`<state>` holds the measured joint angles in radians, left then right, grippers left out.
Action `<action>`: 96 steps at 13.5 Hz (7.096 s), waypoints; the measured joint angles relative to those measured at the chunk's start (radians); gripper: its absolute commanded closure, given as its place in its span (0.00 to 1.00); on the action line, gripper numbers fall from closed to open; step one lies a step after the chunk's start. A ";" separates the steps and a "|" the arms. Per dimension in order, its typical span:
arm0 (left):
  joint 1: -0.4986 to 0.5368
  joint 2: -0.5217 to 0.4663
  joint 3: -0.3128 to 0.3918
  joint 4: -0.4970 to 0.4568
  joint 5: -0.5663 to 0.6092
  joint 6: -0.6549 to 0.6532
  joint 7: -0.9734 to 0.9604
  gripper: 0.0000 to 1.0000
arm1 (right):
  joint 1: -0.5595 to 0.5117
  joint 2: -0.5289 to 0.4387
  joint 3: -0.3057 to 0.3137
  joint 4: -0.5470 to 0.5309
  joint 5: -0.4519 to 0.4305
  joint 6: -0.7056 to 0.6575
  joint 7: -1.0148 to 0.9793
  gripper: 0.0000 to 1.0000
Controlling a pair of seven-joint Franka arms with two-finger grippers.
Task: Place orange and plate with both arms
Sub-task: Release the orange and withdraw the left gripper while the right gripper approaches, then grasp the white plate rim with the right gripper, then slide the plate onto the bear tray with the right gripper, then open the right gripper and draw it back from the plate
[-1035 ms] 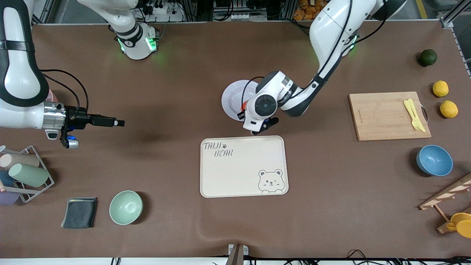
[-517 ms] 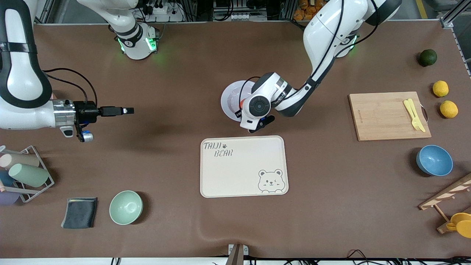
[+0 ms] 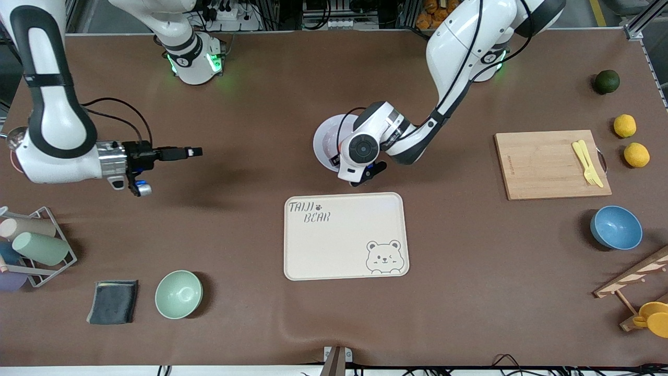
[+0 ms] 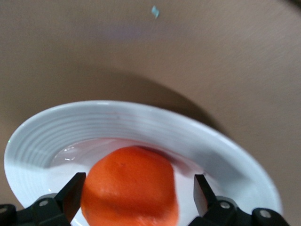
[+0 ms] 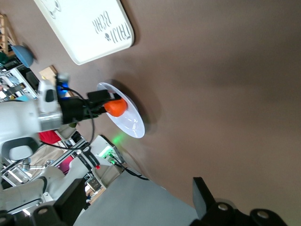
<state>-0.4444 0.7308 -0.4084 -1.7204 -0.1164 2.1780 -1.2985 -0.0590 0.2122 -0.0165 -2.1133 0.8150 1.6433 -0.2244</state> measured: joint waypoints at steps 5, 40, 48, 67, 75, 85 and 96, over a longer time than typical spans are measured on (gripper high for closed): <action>0.016 -0.109 0.063 0.095 0.081 -0.201 -0.025 0.00 | 0.202 0.006 0.006 -0.107 0.097 0.282 -0.019 0.00; 0.411 -0.735 0.363 0.192 0.137 -0.627 1.156 0.00 | 0.832 0.279 0.002 -0.142 1.244 0.710 -0.359 1.00; 0.408 -0.743 0.373 0.184 0.113 -0.639 1.156 0.00 | 0.831 0.201 0.000 -0.121 1.264 0.723 -0.359 1.00; 0.452 -0.743 0.384 0.161 0.042 -0.630 1.181 0.00 | 0.746 0.452 -0.014 0.339 1.200 1.045 -0.455 1.00; 0.453 -0.742 0.384 0.142 0.042 -0.630 1.182 0.00 | 0.749 0.552 -0.015 0.432 1.175 1.099 -0.458 0.00; 0.453 -0.742 0.384 0.136 0.042 -0.630 1.182 0.00 | 0.724 0.527 -0.025 0.449 1.145 1.162 -0.462 0.00; 0.451 -0.770 0.338 0.137 0.069 -0.638 1.118 0.00 | 0.641 0.282 -0.032 0.210 0.942 1.179 -0.502 0.00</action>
<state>0.0065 -0.0387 -0.0706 -1.5838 -0.0474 1.5396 -0.1800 0.5824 0.4943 -0.0486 -1.9031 1.7569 2.8223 -0.7260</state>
